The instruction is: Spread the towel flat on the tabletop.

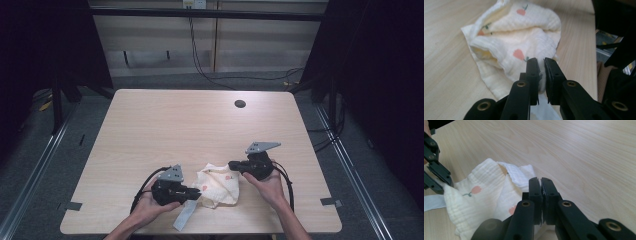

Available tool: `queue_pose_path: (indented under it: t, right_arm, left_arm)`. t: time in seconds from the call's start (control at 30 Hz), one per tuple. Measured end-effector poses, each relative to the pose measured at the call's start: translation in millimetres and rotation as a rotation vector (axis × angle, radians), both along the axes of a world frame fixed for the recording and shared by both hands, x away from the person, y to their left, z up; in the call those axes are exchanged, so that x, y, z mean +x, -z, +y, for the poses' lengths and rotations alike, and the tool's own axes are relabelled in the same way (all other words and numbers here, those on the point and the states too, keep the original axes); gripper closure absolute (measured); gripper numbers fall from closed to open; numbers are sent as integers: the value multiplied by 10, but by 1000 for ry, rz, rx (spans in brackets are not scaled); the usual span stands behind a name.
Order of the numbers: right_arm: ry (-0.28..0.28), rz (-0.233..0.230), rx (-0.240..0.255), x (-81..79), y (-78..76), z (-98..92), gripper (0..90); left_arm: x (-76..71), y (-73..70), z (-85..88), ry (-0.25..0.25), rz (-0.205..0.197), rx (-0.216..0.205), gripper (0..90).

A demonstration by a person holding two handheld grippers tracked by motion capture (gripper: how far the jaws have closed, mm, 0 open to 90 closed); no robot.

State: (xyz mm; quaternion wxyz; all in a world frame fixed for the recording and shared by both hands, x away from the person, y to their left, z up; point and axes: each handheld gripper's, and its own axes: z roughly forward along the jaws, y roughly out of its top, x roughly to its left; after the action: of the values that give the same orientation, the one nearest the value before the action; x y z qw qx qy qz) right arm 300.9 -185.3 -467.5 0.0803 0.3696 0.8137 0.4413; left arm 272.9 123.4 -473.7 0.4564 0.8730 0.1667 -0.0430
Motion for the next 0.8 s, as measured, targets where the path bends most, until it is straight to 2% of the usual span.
queue_pose_path:
  t: [0.23,0.37,0.53,0.63,0.8]
  right_arm:
    - [9,-13,25,-18,-92,-31,874]
    - [27,-37,52,-40,-172,-92,875]
    - [43,-62,85,-58,-293,-176,876]
    - [46,-82,101,-62,-374,-215,876]
    - [60,-114,120,-90,-550,-276,876]
  left_arm:
    - [40,-80,109,-26,9,-56,867]
    - [57,-152,185,-46,-13,-65,872]
    - [92,-255,268,-78,-1,-137,873]
    - [109,-358,313,-90,-22,-161,873]
    - [131,-509,403,-111,-53,-175,874]
